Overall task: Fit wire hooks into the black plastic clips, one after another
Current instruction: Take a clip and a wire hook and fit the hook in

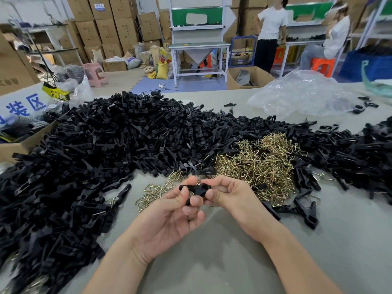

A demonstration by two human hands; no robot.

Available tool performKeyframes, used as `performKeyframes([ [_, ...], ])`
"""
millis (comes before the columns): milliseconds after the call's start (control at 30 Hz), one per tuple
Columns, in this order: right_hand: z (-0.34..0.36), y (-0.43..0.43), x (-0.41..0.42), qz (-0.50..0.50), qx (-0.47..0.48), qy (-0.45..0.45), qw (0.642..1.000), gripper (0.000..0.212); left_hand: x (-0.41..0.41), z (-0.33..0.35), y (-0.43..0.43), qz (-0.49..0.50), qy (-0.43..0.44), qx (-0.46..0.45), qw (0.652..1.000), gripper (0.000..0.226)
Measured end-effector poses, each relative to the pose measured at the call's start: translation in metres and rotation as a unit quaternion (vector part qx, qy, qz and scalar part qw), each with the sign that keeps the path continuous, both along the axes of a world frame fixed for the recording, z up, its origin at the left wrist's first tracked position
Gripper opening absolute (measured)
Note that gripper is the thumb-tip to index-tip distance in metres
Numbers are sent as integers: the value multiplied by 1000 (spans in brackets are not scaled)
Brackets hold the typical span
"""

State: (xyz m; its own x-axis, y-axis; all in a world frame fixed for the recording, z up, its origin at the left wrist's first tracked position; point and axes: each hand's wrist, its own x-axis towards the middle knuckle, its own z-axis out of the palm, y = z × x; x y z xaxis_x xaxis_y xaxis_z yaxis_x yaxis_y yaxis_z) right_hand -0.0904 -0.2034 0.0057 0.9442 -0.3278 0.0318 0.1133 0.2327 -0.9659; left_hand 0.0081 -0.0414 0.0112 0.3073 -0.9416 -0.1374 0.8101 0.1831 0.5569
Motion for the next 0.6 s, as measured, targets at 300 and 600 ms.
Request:
performKeyframes([
  [300, 0, 1, -1, 6, -20, 2, 1000, 31, -3, -2, 1, 18, 3, 40, 999, 45],
  [600, 3, 2, 0, -50, 14, -14, 999, 23, -1, 12, -15, 28, -46, 55, 997, 37],
])
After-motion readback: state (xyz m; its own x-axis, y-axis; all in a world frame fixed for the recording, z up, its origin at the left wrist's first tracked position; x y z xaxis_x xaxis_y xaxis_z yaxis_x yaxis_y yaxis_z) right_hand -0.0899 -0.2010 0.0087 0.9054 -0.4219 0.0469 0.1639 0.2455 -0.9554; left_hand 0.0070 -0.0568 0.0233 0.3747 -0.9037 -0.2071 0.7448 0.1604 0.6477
